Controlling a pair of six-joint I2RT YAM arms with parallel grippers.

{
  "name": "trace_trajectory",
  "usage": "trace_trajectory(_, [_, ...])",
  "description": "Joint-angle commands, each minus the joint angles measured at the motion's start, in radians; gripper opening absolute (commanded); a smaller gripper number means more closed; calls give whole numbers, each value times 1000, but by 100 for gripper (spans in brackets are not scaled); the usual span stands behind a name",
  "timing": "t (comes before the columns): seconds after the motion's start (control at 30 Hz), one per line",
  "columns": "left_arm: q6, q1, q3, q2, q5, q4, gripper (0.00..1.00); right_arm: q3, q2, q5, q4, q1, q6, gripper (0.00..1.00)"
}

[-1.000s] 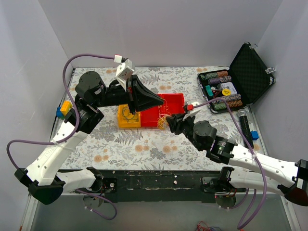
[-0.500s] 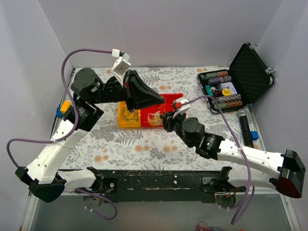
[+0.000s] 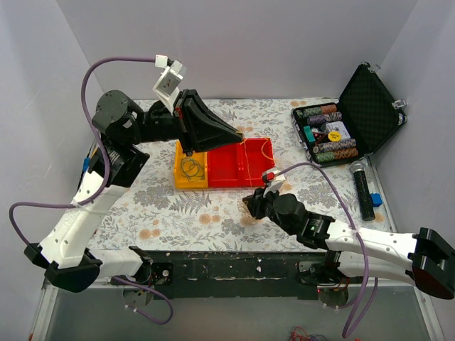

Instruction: Untangle the cables

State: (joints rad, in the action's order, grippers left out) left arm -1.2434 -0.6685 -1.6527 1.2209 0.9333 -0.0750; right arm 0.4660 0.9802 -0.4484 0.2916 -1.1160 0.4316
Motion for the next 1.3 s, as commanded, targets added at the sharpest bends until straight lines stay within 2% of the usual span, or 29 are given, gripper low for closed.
trace_trajectory(0.0, [1, 10, -117, -1, -27, 66, 0, -96, -23, 16, -63, -13, 99, 25])
trace_trajectory(0.3, [117, 24, -310, 84, -172, 9, 0, -207, -29, 23, -62, -33, 180, 26])
trace_trajectory(0.5, [248, 24, -453, 132, -365, 0, 0, -254, 1, 16, -48, -54, 222, 33])
trace_trajectory(0.63, [288, 24, -466, 131, -481, 15, 0, -282, 6, 11, -35, -65, 252, 34])
trace_trajectory(0.8, [321, 24, -340, 86, -490, 14, 0, -279, -18, -3, -54, -67, 250, 34])
trace_trajectory(0.97, [386, 26, -43, -3, -573, 7, 0, -224, -75, -38, -104, -67, 211, 34])
trace_trajectory(1.1, [449, 24, 129, -47, -613, 12, 0, -195, -115, -41, -127, -67, 196, 34])
trace_trajectory(1.27, [502, 26, 251, -63, -645, 43, 0, -187, -169, -50, -152, -67, 196, 34])
